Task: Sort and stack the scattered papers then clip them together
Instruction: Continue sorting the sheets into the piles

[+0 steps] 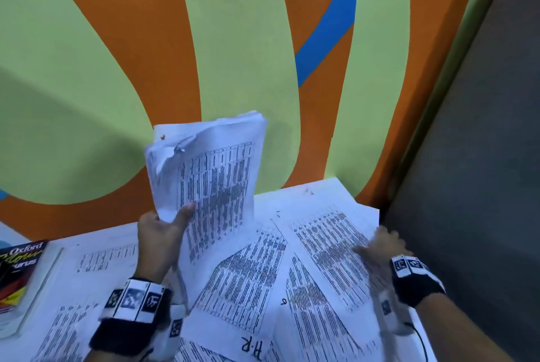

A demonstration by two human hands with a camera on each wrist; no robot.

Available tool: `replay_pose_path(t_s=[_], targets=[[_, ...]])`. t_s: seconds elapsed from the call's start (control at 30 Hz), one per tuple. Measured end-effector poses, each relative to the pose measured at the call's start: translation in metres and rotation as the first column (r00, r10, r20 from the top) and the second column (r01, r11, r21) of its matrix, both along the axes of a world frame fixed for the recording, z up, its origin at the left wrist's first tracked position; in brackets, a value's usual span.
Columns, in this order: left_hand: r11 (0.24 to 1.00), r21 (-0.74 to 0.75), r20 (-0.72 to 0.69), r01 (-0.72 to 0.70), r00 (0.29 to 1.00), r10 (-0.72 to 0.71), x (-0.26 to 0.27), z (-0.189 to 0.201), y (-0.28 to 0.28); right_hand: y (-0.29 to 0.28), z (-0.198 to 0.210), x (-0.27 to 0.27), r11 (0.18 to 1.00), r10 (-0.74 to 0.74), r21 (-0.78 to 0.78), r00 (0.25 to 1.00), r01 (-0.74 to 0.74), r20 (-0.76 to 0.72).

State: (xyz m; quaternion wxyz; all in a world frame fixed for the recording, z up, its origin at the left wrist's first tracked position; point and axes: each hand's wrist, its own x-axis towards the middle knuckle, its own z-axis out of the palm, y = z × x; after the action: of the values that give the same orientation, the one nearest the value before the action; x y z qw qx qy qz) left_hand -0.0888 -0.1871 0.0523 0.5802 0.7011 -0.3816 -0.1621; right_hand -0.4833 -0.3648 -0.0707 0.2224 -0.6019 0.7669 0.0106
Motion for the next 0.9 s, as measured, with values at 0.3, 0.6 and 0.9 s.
replay_pose_path(t_s=[0.3, 0.6, 0.9], targets=[[0.998, -0.048, -0.025, -0.037, 0.999, 0.036, 0.007, -0.012, -0.005, 0.001, 0.011, -0.024, 0.978, -0.117, -0.165, 0.99, 0.128, 0.072], [0.997, -0.065, -0.015, -0.046, 0.999, 0.045, 0.001, -0.011, -0.006, 0.003, 0.048, -0.056, 0.817, -0.291, -0.28, 0.78, 0.504, 0.554], [0.994, -0.078, -0.035, -0.079, 0.996, 0.076, 0.001, -0.016, -0.008, 0.055, 0.035, -0.015, 0.984, -0.168, 0.008, 0.916, 0.177, 0.366]])
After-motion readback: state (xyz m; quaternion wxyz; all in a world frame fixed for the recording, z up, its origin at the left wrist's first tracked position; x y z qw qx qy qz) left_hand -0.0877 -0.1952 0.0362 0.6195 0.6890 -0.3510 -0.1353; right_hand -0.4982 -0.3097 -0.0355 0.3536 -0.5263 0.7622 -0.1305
